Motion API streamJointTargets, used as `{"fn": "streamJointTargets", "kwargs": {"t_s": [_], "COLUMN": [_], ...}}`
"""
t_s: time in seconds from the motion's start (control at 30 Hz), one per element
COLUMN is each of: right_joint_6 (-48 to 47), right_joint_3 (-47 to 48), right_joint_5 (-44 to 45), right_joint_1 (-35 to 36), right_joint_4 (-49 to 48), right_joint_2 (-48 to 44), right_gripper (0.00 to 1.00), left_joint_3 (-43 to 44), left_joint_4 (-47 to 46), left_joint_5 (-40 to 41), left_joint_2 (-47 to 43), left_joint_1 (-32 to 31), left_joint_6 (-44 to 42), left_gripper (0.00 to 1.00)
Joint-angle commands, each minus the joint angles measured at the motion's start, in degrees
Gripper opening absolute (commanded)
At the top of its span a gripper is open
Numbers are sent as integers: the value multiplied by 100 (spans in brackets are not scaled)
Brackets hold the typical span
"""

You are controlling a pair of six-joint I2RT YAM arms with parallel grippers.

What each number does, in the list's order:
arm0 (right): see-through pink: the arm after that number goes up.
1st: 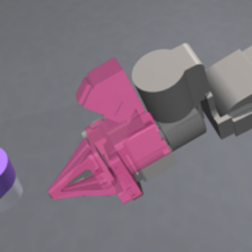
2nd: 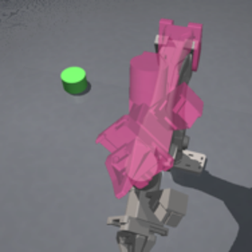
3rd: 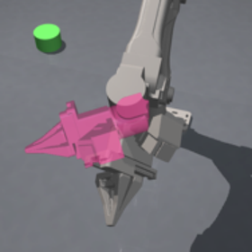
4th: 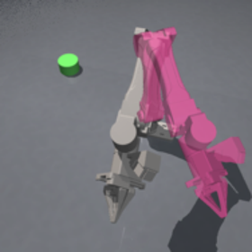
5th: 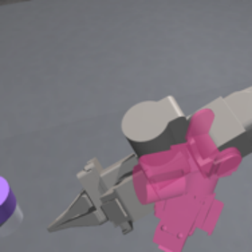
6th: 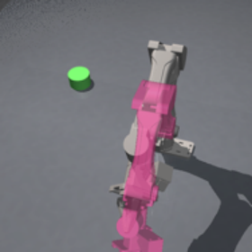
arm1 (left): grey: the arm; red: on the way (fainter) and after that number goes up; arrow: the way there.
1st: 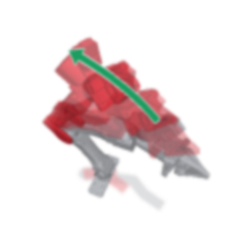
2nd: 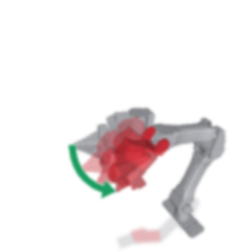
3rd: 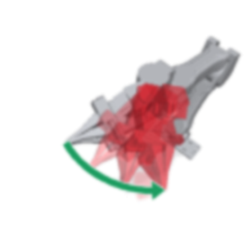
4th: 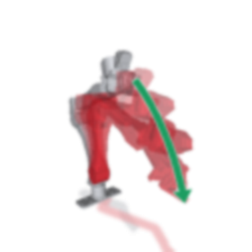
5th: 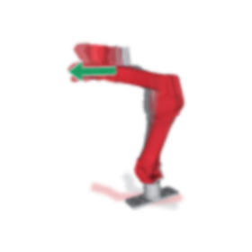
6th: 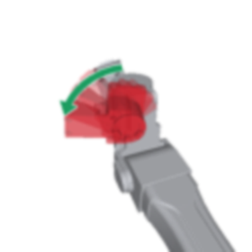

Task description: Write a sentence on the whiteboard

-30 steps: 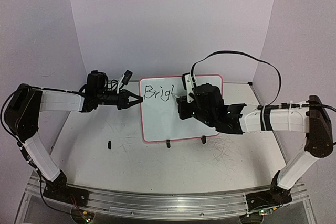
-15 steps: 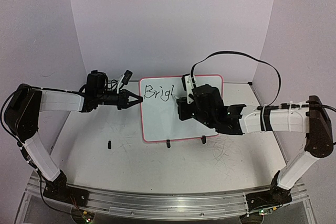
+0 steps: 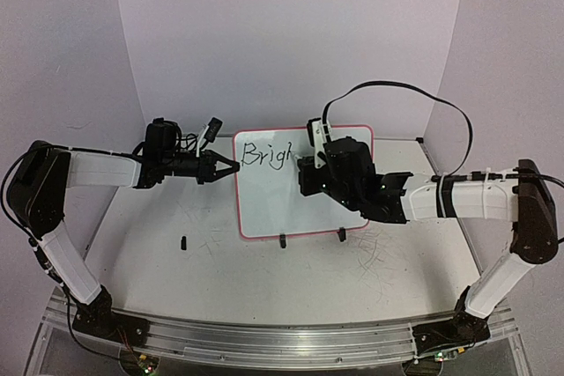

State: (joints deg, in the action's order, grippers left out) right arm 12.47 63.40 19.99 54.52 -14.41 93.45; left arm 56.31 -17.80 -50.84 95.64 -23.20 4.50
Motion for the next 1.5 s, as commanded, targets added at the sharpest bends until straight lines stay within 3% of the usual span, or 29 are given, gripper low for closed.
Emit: {"fn": "streamJointTargets", "kwargs": {"t_s": [0.0, 0.67, 0.9, 1.07, 1.47], "right_joint_6": [47, 492, 388, 53, 20], "right_joint_3": [141, -386, -417, -626, -167], "right_joint_5": [433, 122, 377, -409, -175], "right_joint_1": [-75, -30, -36, -40, -266], "right_joint_4": [-193, 76, 120, -524, -441], "right_joint_2": [-54, -239, -543, -1104, -550], "right_gripper": [0, 0, 0, 0, 0], "left_joint_3": [38, 37, 29, 39, 37], "left_joint_4": [-331, -333, -329, -329, -329], "left_joint_5": [93, 96, 117, 123, 114], "left_joint_2": [-271, -278, -274, -264, -272], "left_joint_1": [26, 25, 26, 26, 26], "left_joint_6": [-296, -292, -292, -294, -292], "left_gripper": [0, 0, 0, 0, 0]}}
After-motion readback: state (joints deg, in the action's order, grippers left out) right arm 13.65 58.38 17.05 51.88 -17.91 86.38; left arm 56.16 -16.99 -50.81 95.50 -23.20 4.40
